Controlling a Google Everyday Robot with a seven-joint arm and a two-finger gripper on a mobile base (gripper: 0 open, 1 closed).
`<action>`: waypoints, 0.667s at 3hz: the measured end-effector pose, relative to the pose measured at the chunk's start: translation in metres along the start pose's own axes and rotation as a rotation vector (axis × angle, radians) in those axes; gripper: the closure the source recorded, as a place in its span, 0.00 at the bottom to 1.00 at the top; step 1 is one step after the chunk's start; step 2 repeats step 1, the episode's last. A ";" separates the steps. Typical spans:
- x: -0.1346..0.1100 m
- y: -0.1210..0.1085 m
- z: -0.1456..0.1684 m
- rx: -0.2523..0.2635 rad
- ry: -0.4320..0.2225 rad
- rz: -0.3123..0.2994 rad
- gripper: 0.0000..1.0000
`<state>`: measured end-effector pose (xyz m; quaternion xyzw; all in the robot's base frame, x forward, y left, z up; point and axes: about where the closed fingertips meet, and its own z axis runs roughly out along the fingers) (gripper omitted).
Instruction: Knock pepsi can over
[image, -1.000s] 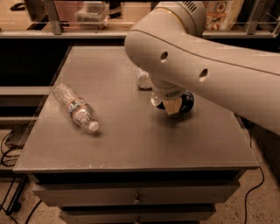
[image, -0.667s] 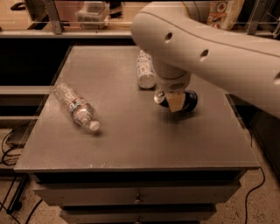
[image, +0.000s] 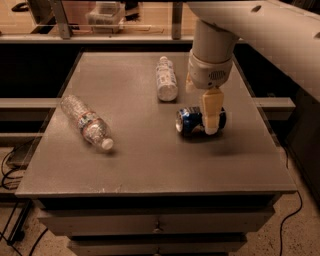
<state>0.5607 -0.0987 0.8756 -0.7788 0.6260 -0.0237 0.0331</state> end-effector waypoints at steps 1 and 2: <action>-0.017 -0.003 -0.013 0.000 -0.084 -0.011 0.00; -0.017 -0.003 -0.013 0.000 -0.084 -0.011 0.00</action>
Offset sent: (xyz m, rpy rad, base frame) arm 0.0000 0.0000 0.0000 0.0000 0.0000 0.0000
